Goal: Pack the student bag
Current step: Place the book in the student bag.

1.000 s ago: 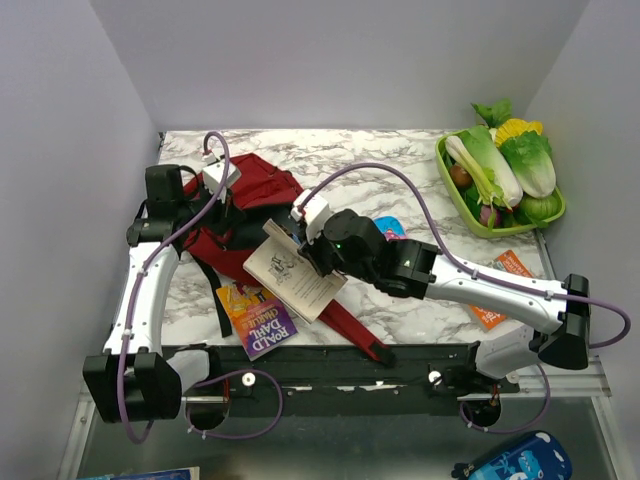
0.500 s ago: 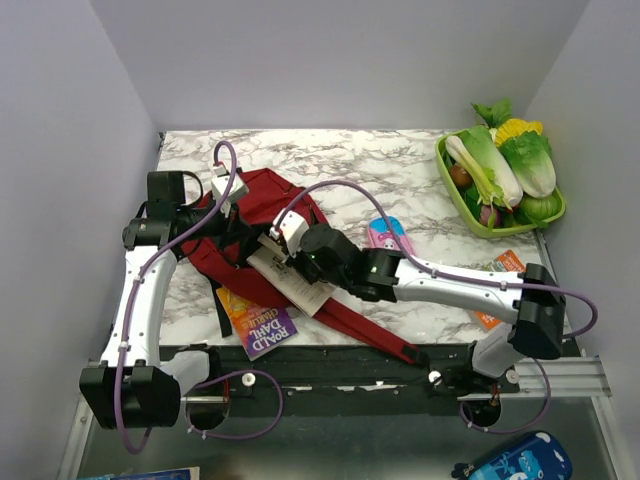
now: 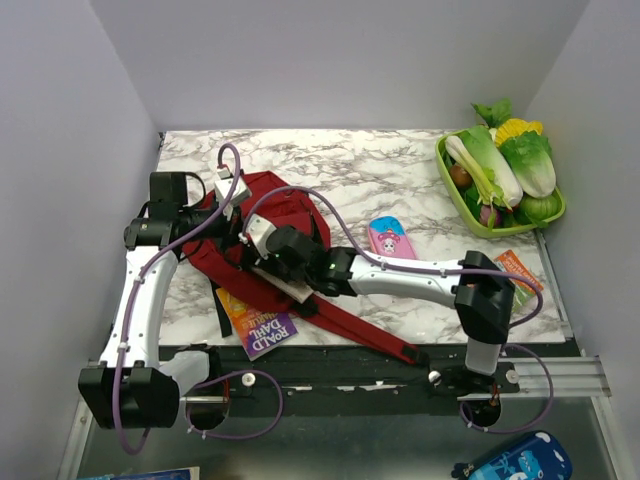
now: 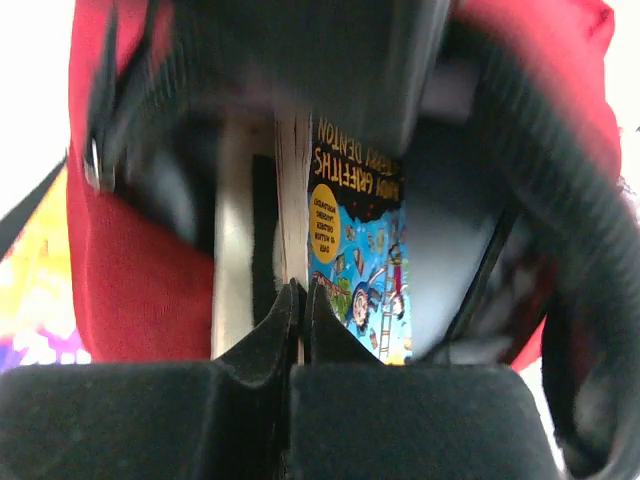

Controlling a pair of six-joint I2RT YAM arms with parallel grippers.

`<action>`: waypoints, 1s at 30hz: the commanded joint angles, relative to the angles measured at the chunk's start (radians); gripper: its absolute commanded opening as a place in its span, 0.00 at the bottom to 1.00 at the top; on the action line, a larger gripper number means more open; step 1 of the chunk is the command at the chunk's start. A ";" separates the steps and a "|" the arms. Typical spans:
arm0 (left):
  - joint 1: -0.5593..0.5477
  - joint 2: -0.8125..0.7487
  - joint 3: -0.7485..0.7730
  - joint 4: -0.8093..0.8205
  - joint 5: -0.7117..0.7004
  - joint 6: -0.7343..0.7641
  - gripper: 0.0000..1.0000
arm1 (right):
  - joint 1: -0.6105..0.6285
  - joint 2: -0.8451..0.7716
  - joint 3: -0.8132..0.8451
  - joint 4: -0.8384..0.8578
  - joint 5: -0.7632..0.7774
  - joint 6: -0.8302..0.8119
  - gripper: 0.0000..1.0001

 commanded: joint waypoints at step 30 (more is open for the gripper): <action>-0.015 0.026 -0.012 0.043 0.014 0.037 0.00 | -0.073 -0.220 -0.476 0.303 -0.075 0.308 0.01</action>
